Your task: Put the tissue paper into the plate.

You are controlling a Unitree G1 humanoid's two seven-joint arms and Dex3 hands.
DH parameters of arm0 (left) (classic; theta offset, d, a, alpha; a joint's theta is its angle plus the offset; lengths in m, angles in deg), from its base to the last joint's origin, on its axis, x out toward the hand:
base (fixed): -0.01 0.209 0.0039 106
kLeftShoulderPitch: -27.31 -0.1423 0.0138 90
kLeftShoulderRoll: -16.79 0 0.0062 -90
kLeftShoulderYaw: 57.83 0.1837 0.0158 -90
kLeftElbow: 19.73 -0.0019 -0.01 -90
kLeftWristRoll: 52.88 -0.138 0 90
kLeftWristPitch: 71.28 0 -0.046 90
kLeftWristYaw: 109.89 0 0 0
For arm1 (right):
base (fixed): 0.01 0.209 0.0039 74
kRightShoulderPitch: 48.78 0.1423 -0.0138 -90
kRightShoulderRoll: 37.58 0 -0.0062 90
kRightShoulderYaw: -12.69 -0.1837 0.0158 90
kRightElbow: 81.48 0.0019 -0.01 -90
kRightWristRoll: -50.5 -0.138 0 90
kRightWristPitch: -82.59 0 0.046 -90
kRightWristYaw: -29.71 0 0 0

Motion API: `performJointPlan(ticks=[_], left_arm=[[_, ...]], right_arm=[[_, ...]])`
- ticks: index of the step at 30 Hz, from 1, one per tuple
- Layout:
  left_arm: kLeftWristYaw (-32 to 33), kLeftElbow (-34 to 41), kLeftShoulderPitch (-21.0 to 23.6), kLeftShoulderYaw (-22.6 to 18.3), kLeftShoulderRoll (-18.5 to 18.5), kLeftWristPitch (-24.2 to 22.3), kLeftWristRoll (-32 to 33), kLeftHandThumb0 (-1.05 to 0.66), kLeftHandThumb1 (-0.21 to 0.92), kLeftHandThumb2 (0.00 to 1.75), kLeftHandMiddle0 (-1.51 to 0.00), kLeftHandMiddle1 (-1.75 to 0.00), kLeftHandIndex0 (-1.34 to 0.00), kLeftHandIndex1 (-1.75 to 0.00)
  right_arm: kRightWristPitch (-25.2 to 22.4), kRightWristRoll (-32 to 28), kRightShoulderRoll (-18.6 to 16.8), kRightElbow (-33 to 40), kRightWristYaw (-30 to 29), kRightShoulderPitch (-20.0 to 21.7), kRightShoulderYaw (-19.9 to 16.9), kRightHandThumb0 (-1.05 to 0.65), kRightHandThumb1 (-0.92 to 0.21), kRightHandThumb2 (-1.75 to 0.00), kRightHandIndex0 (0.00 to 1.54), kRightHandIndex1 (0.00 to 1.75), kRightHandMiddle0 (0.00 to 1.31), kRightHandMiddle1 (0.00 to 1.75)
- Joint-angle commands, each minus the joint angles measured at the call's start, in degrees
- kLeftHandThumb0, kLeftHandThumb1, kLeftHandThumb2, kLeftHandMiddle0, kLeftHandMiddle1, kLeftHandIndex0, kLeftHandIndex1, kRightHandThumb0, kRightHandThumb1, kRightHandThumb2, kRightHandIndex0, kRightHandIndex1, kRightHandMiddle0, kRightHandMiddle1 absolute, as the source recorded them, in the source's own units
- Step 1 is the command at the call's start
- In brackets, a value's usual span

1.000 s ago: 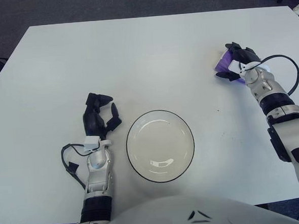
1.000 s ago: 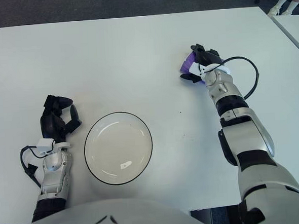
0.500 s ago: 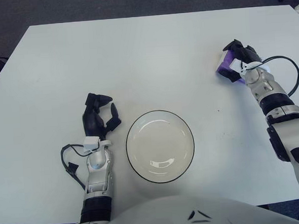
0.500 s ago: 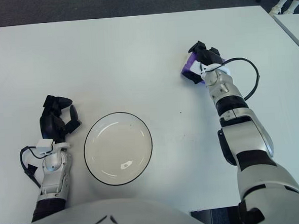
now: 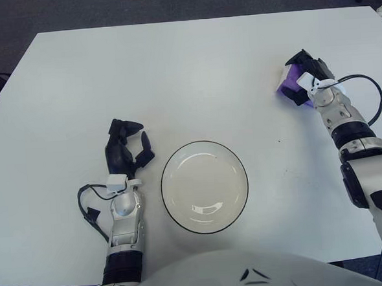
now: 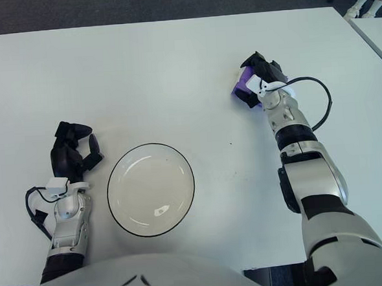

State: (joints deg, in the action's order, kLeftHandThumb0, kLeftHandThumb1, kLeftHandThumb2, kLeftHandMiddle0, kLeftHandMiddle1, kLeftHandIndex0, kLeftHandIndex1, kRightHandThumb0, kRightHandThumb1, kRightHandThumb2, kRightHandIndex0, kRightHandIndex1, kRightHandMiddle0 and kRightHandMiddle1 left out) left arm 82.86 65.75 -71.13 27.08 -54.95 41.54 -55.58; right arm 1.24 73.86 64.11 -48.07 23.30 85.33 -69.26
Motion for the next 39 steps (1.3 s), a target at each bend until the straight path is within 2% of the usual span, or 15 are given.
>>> performJointPlan(ticks=[1, 5, 11, 18, 22, 27, 31, 39], left_arm=[[0.4, -6.1, -5.9, -0.6, -0.1, -1.7, -1.5, -0.42, 0.5, 1.09, -0.77, -1.75, -0.46, -1.75], [0.6, -5.9, -5.9, -0.6, -0.2, -1.9, -1.6, -0.42, 0.5, 1.1, -0.77, -1.75, -0.47, -1.75], [0.9, -6.3, -5.5, -0.6, -0.3, -2.0, -1.8, -0.42, 0.5, 1.1, -0.77, -1.75, -0.47, -1.75], [0.5, -6.9, -5.2, -0.8, -0.3, -1.6, -1.2, -0.42, 0.5, 1.09, -0.75, -1.75, -0.46, -1.75], [0.3, -6.9, -5.1, -0.8, -0.3, -1.5, -0.9, -0.42, 0.51, 1.09, -0.74, -1.75, -0.46, -1.75], [0.3, -7.0, -4.9, -0.8, -0.4, -1.5, -1.0, -0.42, 0.51, 1.09, -0.74, -1.75, -0.46, -1.75], [0.4, -7.2, -4.7, -0.8, -0.5, -1.5, -1.1, -0.42, 0.51, 1.09, -0.75, -1.75, -0.46, -1.75], [0.6, -7.0, -4.6, -0.8, -0.4, -1.5, -1.4, -0.42, 0.5, 1.09, -0.73, -1.75, -0.46, -1.75]], right_arm=[[1.2, -3.2, -3.5, -2.0, 2.5, -7.2, -0.6, 0.0, 0.02, -1.66, 0.91, 1.62, 0.64, 1.75], [3.5, -6.6, -3.8, 1.5, 3.8, -6.9, -3.1, 0.0, 0.04, -1.69, 0.92, 1.63, 0.65, 1.75], [2.3, -11.0, -5.4, 10.3, 5.6, -7.1, -5.7, 0.0, 0.05, -1.71, 0.91, 1.67, 0.66, 1.75], [8.0, -16.8, -6.3, 14.5, 9.7, -8.6, -9.0, 0.0, 0.02, -1.69, 0.87, 1.71, 0.64, 1.75], [10.2, -20.8, -7.6, 20.4, 12.3, -9.7, -10.6, 0.0, 0.02, -1.69, 0.87, 1.71, 0.63, 1.75], [9.9, -24.0, -9.8, 26.5, 13.6, -10.4, -11.8, 0.0, 0.02, -1.69, 0.89, 1.68, 0.64, 1.75], [10.2, -24.7, -10.6, 28.0, 14.1, -10.6, -12.4, 0.0, 0.04, -1.69, 0.91, 1.65, 0.65, 1.75], [18.8, -25.9, -13.0, 29.6, 15.6, -10.1, -12.5, 0.0, 0.08, -1.72, 0.96, 1.6, 0.68, 1.75]])
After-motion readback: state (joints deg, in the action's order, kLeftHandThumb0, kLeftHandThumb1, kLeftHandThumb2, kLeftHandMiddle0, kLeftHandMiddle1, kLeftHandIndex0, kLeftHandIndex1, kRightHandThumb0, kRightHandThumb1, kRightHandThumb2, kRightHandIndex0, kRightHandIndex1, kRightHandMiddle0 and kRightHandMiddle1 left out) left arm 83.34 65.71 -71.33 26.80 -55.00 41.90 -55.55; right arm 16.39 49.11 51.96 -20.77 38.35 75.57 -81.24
